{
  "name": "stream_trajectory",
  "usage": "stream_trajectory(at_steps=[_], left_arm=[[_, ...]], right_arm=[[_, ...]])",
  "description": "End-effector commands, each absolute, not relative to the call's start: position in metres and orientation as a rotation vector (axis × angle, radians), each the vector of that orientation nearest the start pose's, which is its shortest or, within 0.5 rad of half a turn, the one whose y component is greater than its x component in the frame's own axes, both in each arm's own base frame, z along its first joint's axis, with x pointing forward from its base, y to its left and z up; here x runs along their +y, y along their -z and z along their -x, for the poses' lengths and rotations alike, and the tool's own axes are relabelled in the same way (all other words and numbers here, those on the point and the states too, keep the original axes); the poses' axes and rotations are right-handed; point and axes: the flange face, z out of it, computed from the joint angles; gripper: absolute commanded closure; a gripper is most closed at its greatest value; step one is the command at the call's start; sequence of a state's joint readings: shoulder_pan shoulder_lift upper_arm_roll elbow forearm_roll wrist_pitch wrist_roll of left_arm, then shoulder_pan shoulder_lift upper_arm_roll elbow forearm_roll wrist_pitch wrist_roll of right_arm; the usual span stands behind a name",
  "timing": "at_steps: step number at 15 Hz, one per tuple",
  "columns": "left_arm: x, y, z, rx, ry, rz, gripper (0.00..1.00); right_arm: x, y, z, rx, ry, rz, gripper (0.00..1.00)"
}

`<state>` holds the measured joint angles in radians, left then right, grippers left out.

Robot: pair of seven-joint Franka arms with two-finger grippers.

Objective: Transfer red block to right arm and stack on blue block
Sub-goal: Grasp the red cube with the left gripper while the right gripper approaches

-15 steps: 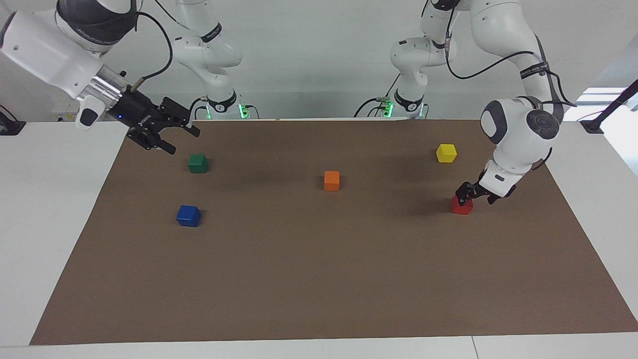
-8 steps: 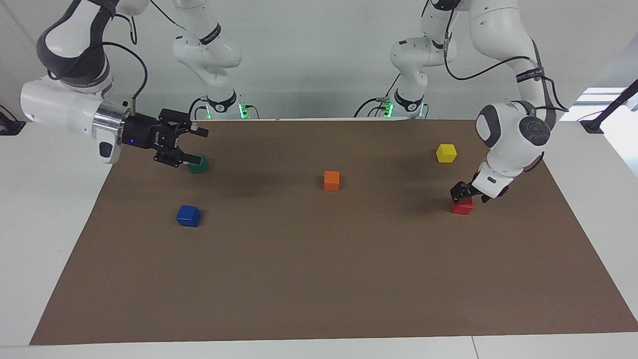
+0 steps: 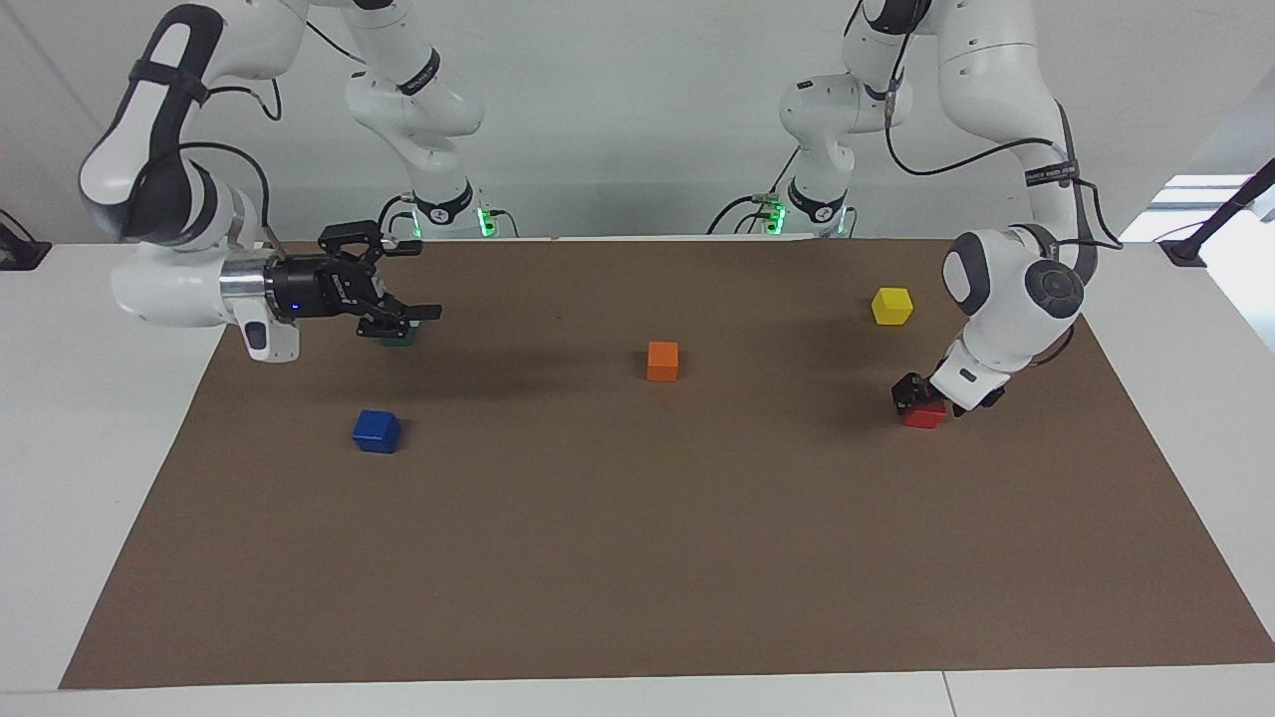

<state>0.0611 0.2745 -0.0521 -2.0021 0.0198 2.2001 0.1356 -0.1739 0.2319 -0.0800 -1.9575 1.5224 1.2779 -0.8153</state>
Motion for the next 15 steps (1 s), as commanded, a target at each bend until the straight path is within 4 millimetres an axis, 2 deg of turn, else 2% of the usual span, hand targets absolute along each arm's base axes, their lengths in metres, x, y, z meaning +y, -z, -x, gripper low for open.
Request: stream_trajectory(at_steps=[1,2,4,5,6,7,8,10,11,15], left_arm=[[0.01,-0.31,-0.588,0.248,-0.102,3.118,0.0],[0.01,-0.309,-0.586,0.249,-0.109,3.118,0.01],[0.01,-0.307,-0.583,0.249,-0.116,3.118,0.1],[0.011,-0.306,-0.583,0.243,-0.123,3.12,0.31],[0.01,-0.306,-0.582,0.245,-0.133,3.119,0.65],[0.012,-0.306,-0.58,0.24,-0.145,3.12,0.86],[0.013,-0.305,-0.579,0.238,-0.159,3.12,0.99],[0.012,-0.311,-0.582,0.219,-0.176,3.125,1.0],[0.011,-0.321,-0.588,0.199,-0.166,3.135,1.0],[-0.01,-0.392,-0.607,-0.165,-0.219,3.287,1.0]], right_arm=[[-0.003,-0.388,-0.575,-0.163,0.144,1.318,0.0],[0.004,-0.383,-0.575,-0.149,0.137,1.296,0.0],[0.021,-0.368,-0.574,-0.094,0.079,1.249,0.0],[0.028,-0.359,-0.574,-0.064,0.042,1.23,0.0],[0.038,-0.354,-0.573,-0.054,0.018,1.22,0.0],[0.045,-0.348,-0.571,-0.032,0.007,1.195,0.0],[0.056,-0.341,-0.568,-0.023,-0.015,1.155,0.0],[0.079,-0.334,-0.566,-0.003,-0.1,1.102,0.0],[0.093,-0.332,-0.564,0.0,-0.121,1.083,0.0],[0.14,-0.33,-0.566,-0.004,-0.149,1.029,0.0]])
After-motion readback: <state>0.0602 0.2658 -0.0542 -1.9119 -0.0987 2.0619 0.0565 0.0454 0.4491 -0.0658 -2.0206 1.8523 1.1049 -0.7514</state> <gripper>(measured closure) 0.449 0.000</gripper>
